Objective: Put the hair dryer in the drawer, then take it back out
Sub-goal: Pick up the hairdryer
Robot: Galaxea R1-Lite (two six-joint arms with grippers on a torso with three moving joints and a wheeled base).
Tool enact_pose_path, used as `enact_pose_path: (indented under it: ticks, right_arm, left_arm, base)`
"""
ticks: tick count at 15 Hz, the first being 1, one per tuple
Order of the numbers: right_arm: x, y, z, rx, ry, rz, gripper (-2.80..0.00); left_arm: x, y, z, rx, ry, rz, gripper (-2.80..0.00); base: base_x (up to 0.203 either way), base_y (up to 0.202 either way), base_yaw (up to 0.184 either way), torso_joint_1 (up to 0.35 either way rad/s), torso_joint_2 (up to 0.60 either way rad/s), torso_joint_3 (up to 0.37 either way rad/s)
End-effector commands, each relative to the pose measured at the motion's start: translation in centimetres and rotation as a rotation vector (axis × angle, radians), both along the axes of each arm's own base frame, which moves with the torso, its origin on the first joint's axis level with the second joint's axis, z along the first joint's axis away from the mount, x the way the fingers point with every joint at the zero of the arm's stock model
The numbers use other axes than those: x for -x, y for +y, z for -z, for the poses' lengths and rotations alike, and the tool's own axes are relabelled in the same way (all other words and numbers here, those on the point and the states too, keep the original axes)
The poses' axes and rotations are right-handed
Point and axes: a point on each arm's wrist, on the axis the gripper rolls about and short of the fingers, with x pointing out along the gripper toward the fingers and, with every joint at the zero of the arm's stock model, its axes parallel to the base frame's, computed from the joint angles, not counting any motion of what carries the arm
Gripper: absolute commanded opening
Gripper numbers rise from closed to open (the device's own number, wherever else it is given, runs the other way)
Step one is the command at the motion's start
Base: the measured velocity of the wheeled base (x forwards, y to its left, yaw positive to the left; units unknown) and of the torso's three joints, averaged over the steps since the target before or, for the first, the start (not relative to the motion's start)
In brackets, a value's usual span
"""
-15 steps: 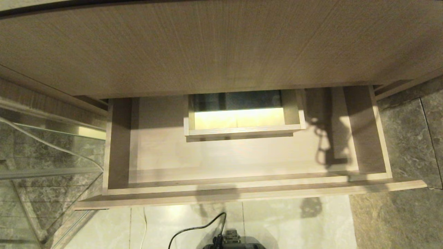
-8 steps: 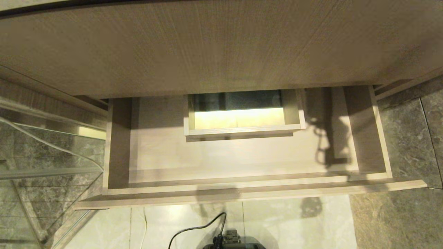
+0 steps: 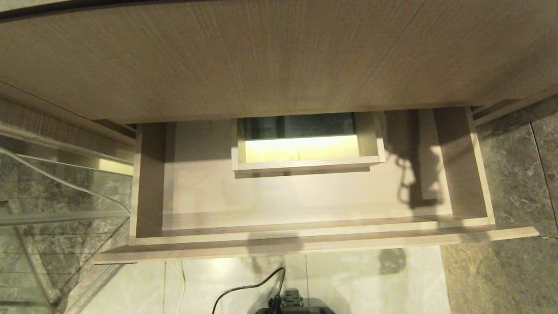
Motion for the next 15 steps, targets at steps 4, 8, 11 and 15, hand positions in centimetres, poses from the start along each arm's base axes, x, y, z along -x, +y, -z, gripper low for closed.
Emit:
enact_pose_path:
  ticks: [4, 8, 11, 15]
  right_arm:
    - [2.4, 0.4, -0.9, 0.008, -0.065, 0.018, -2.80]
    - [4.3, 0.7, -1.3, 0.013, -0.094, 0.020, -2.80]
    - [5.5, 0.9, -1.5, 0.016, -0.110, 0.019, -2.80]
    - [6.8, 1.1, -1.6, 0.019, -0.118, 0.021, -2.80]
  left_arm:
    - [-0.4, 0.0, 1.1, 0.002, 0.038, 0.000, 0.00]
    - [-0.4, 0.0, 1.1, 0.000, 0.036, -0.001, 0.00]
    - [-0.4, 0.0, 1.1, 0.002, 0.038, 0.000, 0.00]
    - [-0.4, 0.0, 1.1, 0.002, 0.038, 0.000, 0.00]
  base:
    - [0.000, 0.000, 0.000, 0.000, 0.00, 0.000]
    - [0.000, 0.000, 0.000, 0.000, 0.00, 0.000]
    - [0.000, 0.000, 0.000, 0.000, 0.00, 0.000]
    - [0.000, 0.000, 0.000, 0.000, 0.00, 0.000]
